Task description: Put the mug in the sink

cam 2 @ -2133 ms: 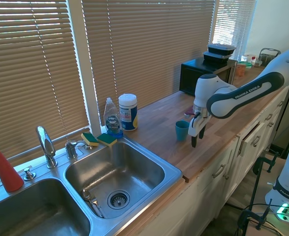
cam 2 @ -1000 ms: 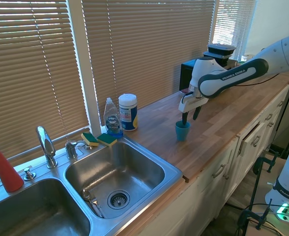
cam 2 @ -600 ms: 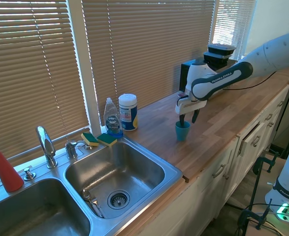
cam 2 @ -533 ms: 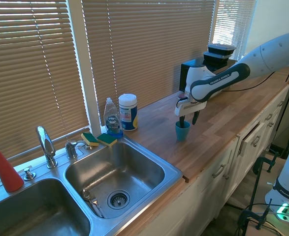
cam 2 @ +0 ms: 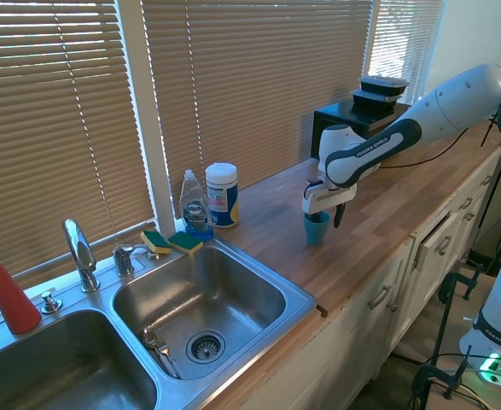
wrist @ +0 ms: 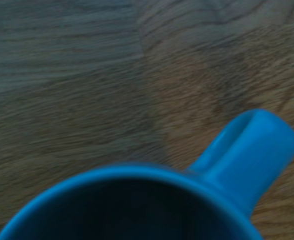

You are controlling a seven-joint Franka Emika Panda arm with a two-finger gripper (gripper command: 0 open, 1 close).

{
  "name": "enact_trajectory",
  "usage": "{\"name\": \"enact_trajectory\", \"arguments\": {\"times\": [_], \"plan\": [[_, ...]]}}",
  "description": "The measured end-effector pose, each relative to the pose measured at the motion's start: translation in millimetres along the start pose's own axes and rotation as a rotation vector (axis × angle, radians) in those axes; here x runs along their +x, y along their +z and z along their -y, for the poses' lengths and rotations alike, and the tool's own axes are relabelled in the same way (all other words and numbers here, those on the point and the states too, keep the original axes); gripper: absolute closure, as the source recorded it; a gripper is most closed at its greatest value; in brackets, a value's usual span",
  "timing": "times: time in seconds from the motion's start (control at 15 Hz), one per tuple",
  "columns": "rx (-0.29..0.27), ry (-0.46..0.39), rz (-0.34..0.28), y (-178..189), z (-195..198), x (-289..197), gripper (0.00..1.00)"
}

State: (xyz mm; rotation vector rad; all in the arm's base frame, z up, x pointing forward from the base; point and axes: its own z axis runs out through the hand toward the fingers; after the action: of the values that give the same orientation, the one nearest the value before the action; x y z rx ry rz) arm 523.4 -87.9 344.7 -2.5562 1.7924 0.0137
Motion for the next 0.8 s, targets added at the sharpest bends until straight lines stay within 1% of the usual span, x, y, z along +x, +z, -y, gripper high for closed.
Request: {"name": "enact_trajectory", "arguments": {"times": [0.33,0.8], "plan": [[0.01,0.02,0.016,5.1,-0.2,0.5,1.0],[0.023,0.028,0.018,8.0,1.4,1.7,1.0]]}}
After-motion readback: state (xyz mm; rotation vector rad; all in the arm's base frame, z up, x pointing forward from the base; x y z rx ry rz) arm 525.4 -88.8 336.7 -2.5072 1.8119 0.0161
